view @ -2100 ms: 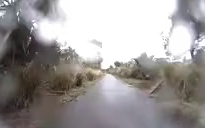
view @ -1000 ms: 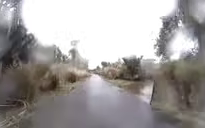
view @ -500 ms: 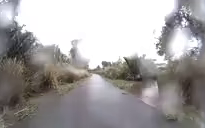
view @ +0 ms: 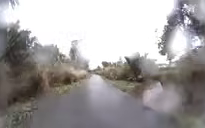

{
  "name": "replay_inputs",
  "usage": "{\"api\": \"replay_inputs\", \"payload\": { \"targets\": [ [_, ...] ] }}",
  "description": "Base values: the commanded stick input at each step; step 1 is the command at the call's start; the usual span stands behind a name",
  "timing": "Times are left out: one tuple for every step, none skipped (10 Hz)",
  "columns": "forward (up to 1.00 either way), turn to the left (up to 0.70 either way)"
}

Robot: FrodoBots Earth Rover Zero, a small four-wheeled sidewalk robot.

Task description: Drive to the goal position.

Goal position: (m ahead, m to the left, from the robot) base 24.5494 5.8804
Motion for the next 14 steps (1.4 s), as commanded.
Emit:
{"api": "replay_inputs", "payload": {
  "targets": [
    [0.85,0.00],
    [0.00,0.00],
    [0.00,0.00],
    [0.00,0.00],
    [0.00,0.00],
    [0.00,0.00],
    [0.00,0.00],
    [0.03,0.00],
    [0.60,0.00],
    [0.85,0.00],
    [0.85,0.00],
    [0.85,0.00],
    [0.85,0.00],
    [0.85,0.00]
  ]
}}
